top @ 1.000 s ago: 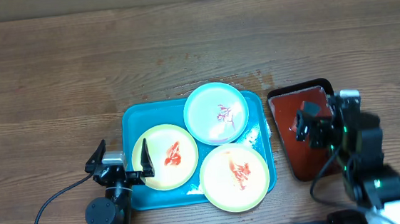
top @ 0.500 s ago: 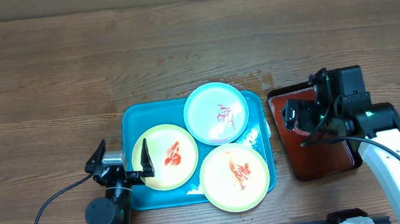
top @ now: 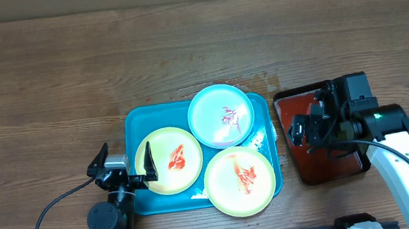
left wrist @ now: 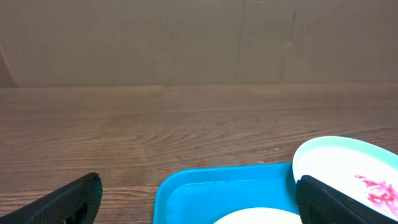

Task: Clean dirty plates on tray and stack at the side
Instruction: 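Reach the right gripper to the sponge in the black tray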

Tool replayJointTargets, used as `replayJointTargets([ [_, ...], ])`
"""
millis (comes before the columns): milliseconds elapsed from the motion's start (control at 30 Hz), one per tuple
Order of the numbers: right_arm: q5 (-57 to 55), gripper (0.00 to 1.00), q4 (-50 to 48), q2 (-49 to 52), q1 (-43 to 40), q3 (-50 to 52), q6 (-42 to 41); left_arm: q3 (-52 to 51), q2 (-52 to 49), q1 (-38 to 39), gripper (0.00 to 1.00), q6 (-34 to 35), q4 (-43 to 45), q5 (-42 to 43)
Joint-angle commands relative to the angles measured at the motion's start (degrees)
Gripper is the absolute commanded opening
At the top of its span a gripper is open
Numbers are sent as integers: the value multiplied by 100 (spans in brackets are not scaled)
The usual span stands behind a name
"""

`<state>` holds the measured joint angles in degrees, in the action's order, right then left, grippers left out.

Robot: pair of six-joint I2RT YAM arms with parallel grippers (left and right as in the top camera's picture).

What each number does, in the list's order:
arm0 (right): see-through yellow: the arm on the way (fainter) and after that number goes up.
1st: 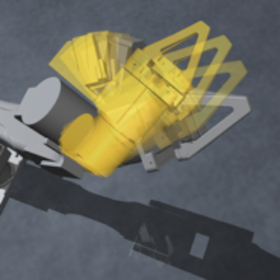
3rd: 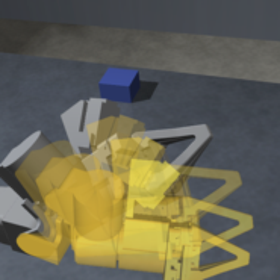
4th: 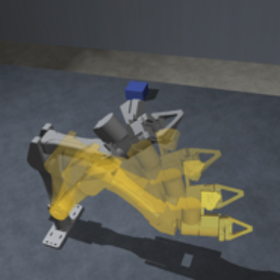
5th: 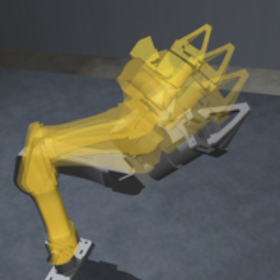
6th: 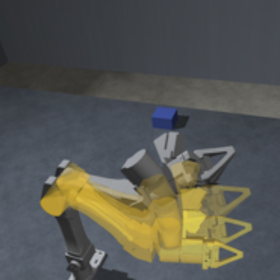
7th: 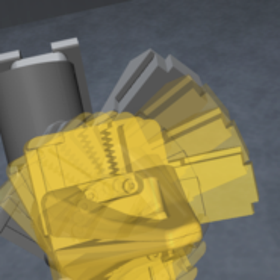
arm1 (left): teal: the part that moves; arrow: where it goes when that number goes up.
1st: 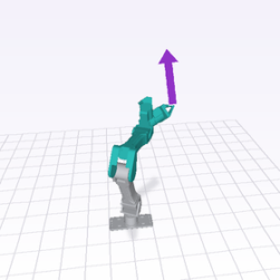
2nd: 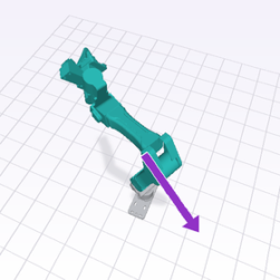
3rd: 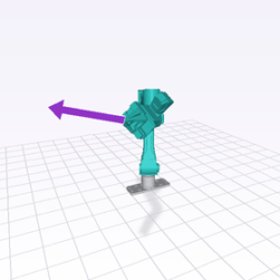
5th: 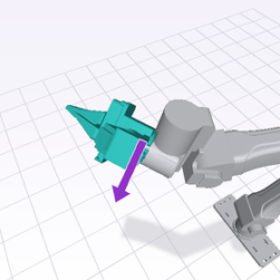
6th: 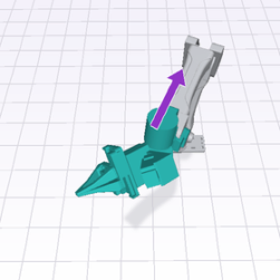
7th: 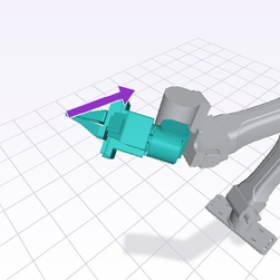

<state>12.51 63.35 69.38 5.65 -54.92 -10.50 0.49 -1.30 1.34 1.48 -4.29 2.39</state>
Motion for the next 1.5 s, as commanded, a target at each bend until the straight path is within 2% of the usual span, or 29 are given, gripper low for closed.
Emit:
replayJointTargets([
  [0,229,100,96,-31,-26,-144,-24,-22,-4,-48,100,-66,-2,17],
  [333,732,100,688,-31,-26,-142,-20,-22,-4,-48,100,46,9,144],
  [567,728,100,568,-31,-26,-142,-17,57,-13,-48,100,651,-37,461],
  [800,710,100,463,-31,-26,-142,2,632,-485,-48,100,643,-507,286],
  [967,710,100,404,-31,-26,-142,2,1440,-1569,-48,100,621,-599,162],
  [1133,708,100,385,-31,-26,-142,2,2494,-3134,-46,100,625,-669,168],
  [1267,651,100,380,-31,-26,-142,-33,3558,-4452,-46,100,627,-1255,210],
  [1467,-586,100,398,7,-26,-142,-1412,5278,-6284,-46,100,627,-2754,214],
])
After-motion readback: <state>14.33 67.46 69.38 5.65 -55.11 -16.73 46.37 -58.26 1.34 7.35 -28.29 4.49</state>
